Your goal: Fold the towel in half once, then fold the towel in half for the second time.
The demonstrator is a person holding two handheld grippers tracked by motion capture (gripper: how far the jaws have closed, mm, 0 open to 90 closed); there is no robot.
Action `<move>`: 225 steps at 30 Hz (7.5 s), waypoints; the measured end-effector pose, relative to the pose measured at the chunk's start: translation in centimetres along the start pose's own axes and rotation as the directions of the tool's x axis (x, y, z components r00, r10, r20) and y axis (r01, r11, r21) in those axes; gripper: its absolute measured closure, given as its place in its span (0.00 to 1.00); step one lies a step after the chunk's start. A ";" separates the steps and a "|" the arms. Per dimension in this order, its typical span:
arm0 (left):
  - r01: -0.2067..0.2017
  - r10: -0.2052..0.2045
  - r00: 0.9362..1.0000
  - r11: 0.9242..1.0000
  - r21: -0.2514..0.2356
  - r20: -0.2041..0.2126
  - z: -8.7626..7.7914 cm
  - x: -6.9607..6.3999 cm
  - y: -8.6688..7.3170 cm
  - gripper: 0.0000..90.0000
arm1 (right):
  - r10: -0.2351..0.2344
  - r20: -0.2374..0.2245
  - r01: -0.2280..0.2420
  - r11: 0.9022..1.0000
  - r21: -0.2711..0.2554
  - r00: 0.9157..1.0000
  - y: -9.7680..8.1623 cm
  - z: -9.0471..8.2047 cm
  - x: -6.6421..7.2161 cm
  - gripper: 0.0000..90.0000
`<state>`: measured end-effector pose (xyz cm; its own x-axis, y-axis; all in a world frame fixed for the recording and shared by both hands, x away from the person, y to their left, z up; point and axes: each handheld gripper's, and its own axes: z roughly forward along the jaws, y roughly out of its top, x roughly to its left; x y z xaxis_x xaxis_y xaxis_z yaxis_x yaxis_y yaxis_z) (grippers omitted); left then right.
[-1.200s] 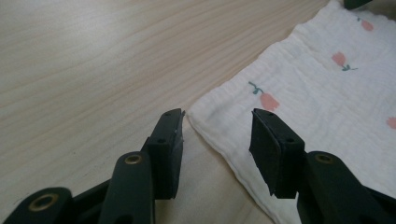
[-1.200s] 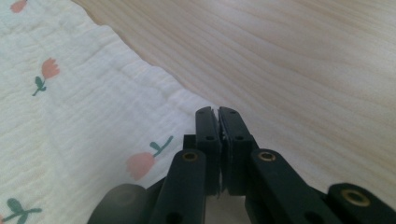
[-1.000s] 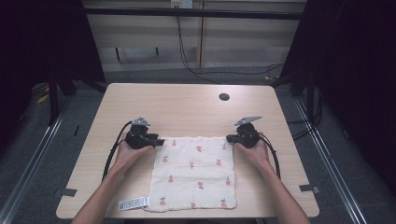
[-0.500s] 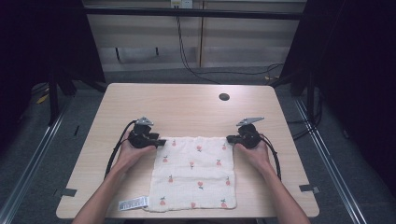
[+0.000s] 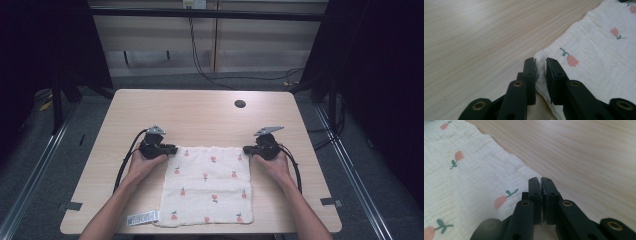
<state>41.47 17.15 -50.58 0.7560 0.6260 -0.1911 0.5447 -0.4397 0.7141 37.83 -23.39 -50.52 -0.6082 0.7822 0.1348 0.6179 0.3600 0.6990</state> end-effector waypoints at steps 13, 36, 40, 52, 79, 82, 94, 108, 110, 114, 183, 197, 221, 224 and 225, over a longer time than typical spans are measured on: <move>-0.014 0.014 1.000 0.999 -0.033 0.020 -0.6 -1.1 0.5 0.97 | 0.029 -0.035 -0.030 0.999 -0.043 0.999 0.2 -1.0 -0.2 0.98; 0.005 0.009 0.997 0.984 -0.180 0.079 -4.2 -0.3 1.7 0.97 | 0.069 -0.118 -0.096 0.965 -0.245 0.991 1.8 -4.2 -0.1 0.98; 0.004 0.012 0.997 0.981 -0.192 0.081 -4.5 -0.2 1.9 0.97 | 0.074 -0.115 -0.102 0.961 -0.258 0.991 1.9 -4.5 -0.3 0.98; 0.030 -0.022 0.999 0.979 -0.201 0.040 -4.7 -0.1 2.9 0.98 | 0.066 -0.105 -0.095 0.947 -0.308 0.992 4.0 -5.6 -1.2 0.98; -0.094 0.116 0.991 0.962 -0.258 0.073 -9.9 -4.6 2.4 0.98 | -0.058 -0.126 0.014 0.944 -0.329 0.990 3.8 -10.5 2.5 0.98; -0.100 0.123 0.989 0.965 -0.244 0.084 -9.7 -4.7 2.1 0.98 | -0.061 -0.120 0.020 0.947 -0.320 0.991 3.4 -10.7 2.6 0.98; -0.124 0.151 0.984 0.962 -0.243 0.095 -10.3 -5.6 0.7 0.97 | -0.081 -0.139 0.039 0.959 -0.281 0.987 1.3 -11.3 3.5 0.98; -0.160 0.191 0.974 0.961 -0.224 0.124 -11.5 -7.8 -1.5 0.97 | -0.130 -0.145 0.089 0.962 -0.259 0.981 -0.2 -12.7 5.9 0.98; -0.168 0.197 0.972 0.964 -0.207 0.128 -11.3 -8.2 -2.1 0.97 | -0.129 -0.154 0.087 0.964 -0.251 0.980 -0.6 -12.7 6.2 0.98; -0.181 0.202 0.970 0.971 -0.157 0.133 -10.8 -8.6 -3.2 0.97 | -0.139 -0.162 0.104 0.973 -0.208 0.977 -1.9 -12.1 7.0 0.98; -0.223 0.212 0.969 0.971 0.083 0.124 -5.7 -7.6 -5.8 0.78 | -0.306 -0.327 0.341 0.938 0.057 0.894 -2.0 -0.1 18.3 0.64; -0.251 0.237 0.959 0.965 0.077 0.154 -3.2 -9.0 -4.1 0.96 | -0.277 -0.312 0.319 0.943 0.091 0.909 -3.1 -1.8 16.5 0.92; -0.287 0.268 0.930 0.957 0.041 0.253 -0.9 -12.7 -2.0 0.87 | -0.205 -0.245 0.233 0.968 0.091 0.947 -5.5 -5.6 13.3 0.72; -0.261 0.252 0.938 0.965 0.005 0.239 -1.7 -12.4 -1.6 0.81 | -0.223 -0.252 0.243 0.969 0.052 0.942 -4.9 -5.9 13.7 0.74; -0.248 0.241 0.940 0.969 -0.002 0.240 -1.8 -12.1 -1.5 0.79 | -0.217 -0.260 0.235 0.971 0.040 0.941 -4.7 -5.9 14.0 0.73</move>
<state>30.85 11.43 -48.12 0.9294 0.3278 -0.1695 0.3395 -0.5797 0.7408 23.52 -17.15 -47.74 -0.8360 0.5255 0.1579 0.4770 0.5537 0.6825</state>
